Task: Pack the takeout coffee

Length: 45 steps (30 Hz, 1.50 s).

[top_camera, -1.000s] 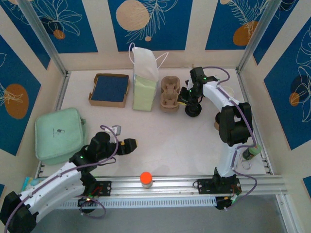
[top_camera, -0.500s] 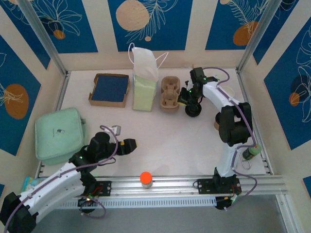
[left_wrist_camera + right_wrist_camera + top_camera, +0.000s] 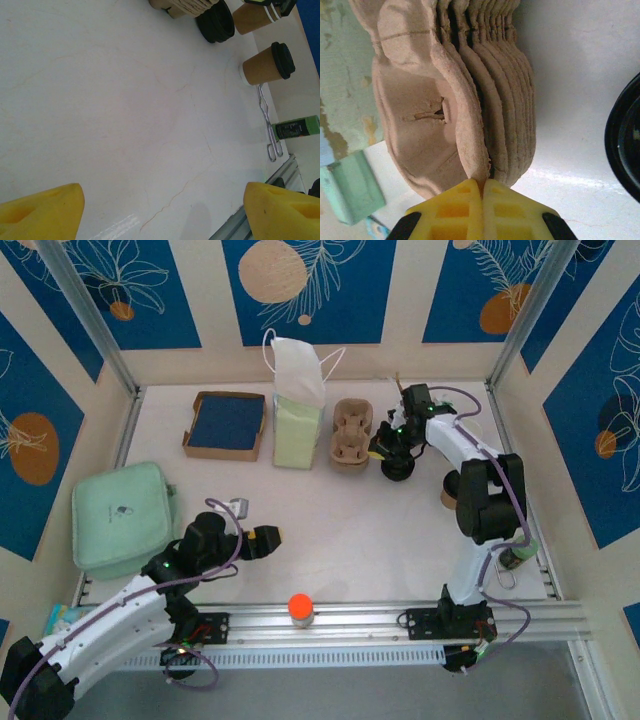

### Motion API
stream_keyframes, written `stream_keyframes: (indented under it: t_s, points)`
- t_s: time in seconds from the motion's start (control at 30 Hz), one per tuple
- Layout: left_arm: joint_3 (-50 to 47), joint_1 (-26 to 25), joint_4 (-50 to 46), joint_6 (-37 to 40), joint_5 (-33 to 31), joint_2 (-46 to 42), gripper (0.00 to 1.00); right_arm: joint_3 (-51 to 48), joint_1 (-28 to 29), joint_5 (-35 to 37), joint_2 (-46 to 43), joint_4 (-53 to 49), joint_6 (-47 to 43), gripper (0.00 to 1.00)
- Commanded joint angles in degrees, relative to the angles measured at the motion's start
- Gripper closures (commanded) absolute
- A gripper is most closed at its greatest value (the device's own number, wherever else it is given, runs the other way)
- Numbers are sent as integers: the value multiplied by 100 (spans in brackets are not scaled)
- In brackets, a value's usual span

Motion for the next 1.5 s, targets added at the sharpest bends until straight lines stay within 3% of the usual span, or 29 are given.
stream_keyframes:
  t_s: [0.0,0.53,0.7,1.1,1.3,1.47]
  points:
    - [-39,79,-59,-30,-72,-59,17,-142,-72,-513,-210,180,296,97]
    - [-3,77,-37,-52,-53,-76,17,-248,-107,-648,-429,96,398,96]
    - [15,77,-19,-54,-44,-68,17,-197,-35,-185,-620,-121,214,86]
    - [85,76,154,-56,13,117,17,-95,173,207,-774,-297,103,81]
    - [246,77,282,20,77,397,17,-86,527,647,-864,-423,1,67]
    - [296,79,491,19,140,633,17,154,1257,1710,-942,-587,-512,64]
